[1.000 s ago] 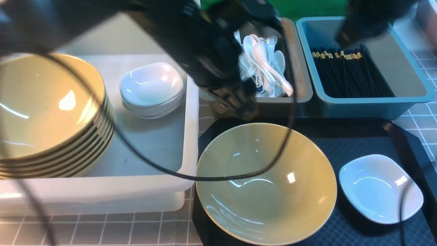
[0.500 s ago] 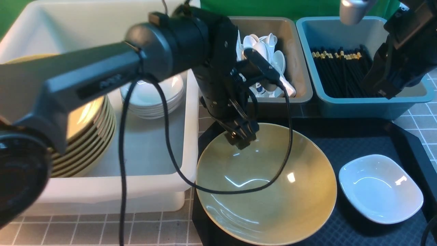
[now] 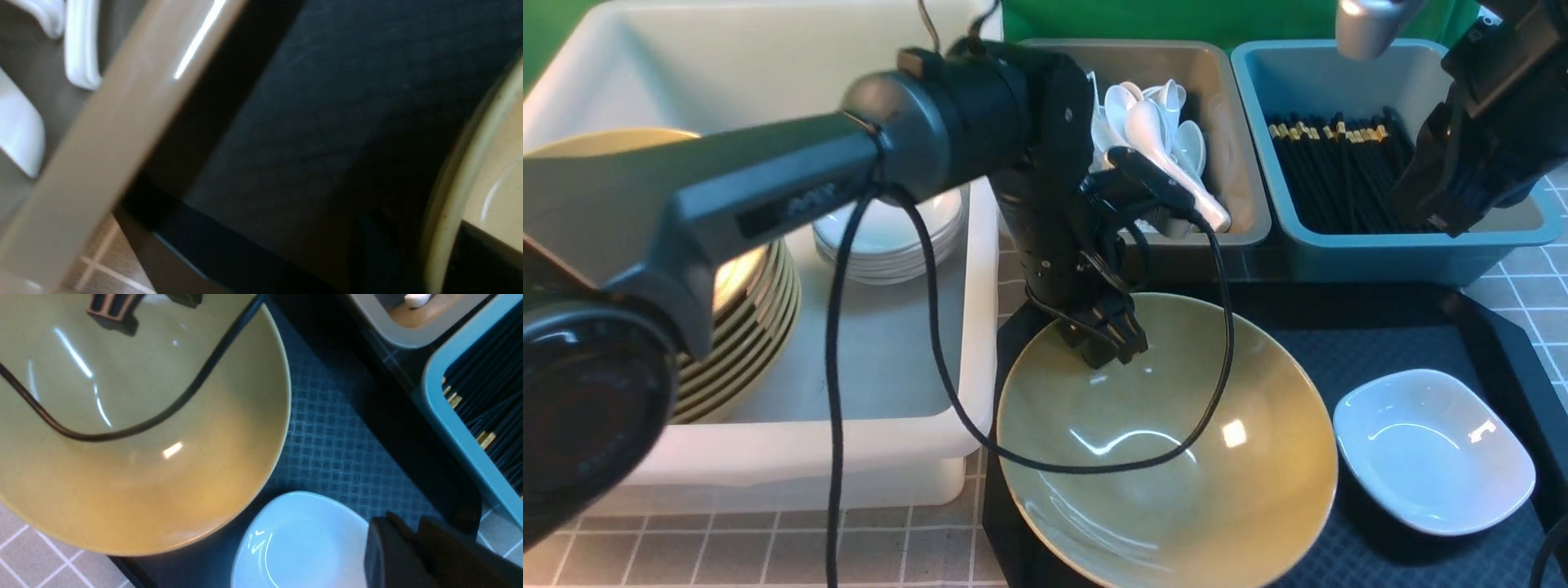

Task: On grey table put chopsticks spoon bowls plates into blue grey white boxes.
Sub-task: 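Grasp the large bowl on the tray by its rim, then place the tan bowl onto the bowl stack in the left bin with the left gripper, then grasp the small white bowl on the black tray by its rim with the left gripper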

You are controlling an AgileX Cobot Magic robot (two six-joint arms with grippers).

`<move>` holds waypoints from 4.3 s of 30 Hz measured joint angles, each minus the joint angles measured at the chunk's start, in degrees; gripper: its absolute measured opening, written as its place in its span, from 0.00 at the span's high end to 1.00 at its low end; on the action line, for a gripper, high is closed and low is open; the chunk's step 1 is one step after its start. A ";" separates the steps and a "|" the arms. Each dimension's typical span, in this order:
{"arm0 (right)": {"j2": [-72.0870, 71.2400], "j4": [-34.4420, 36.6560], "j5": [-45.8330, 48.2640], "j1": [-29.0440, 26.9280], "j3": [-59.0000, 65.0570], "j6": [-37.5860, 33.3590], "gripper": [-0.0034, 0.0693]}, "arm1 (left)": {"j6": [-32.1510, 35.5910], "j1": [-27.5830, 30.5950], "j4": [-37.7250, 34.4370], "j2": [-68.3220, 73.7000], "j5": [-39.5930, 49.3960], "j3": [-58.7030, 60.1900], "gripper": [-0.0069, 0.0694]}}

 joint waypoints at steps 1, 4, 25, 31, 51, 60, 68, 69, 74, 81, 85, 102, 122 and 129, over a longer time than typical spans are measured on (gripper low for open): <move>0.00 0.00 0.00 0.00 0.00 0.00 0.84 | 0.17 0.11 -0.63 -0.57 0.35 0.06 0.81; 0.00 -0.07 0.00 0.00 0.00 0.00 0.84 | 0.95 0.95 -4.20 -4.85 1.92 0.44 0.89; 0.00 0.11 0.00 0.00 0.03 0.00 0.83 | 2.83 64.61 -21.56 -44.86 0.41 20.62 0.90; 0.00 0.13 0.00 0.00 0.03 0.00 0.83 | 11.41 75.96 -31.63 -43.09 -6.69 29.18 0.90; 0.00 0.24 -0.05 0.00 0.07 -0.85 0.81 | 17.93 70.25 -19.41 -36.71 -10.68 27.75 0.27; 0.00 0.24 -0.05 0.00 0.07 -0.85 0.80 | 9.47 69.70 -17.31 -47.03 -7.46 19.52 0.20; 0.00 -6.16 0.00 0.00 -2.43 3.70 0.79 | 9.87 46.59 -22.36 -51.70 -3.01 19.03 0.61; -0.10 -7.61 0.00 0.00 -3.44 5.58 0.79 | 10.99 41.84 -22.31 -51.32 -2.89 19.03 0.69; -3.50 -9.82 0.00 0.00 -4.68 12.84 0.78 | 15.53 20.49 -20.91 -45.19 -4.97 19.03 0.90; -15.89 -9.82 0.00 0.00 5.01 18.94 0.78 | 16.44 -0.25 -13.99 -29.48 -10.97 17.76 0.92; -22.17 -9.82 0.00 0.00 13.01 21.17 0.77 | 15.99 -6.48 -11.39 -20.10 -12.65 13.35 0.92; -46.70 -10.44 0.05 0.00 28.81 25.51 0.77 | 5.93 -13.14 -20.50 9.58 -17.08 -10.05 0.41; -47.71 -12.13 0.05 0.00 29.16 22.77 0.77 | 3.63 -17.44 -19.37 18.38 -17.98 -17.22 0.85; -47.54 -12.13 0.01 0.00 29.16 22.77 0.77 | 1.68 -15.55 -7.79 14.36 -8.83 -22.86 0.90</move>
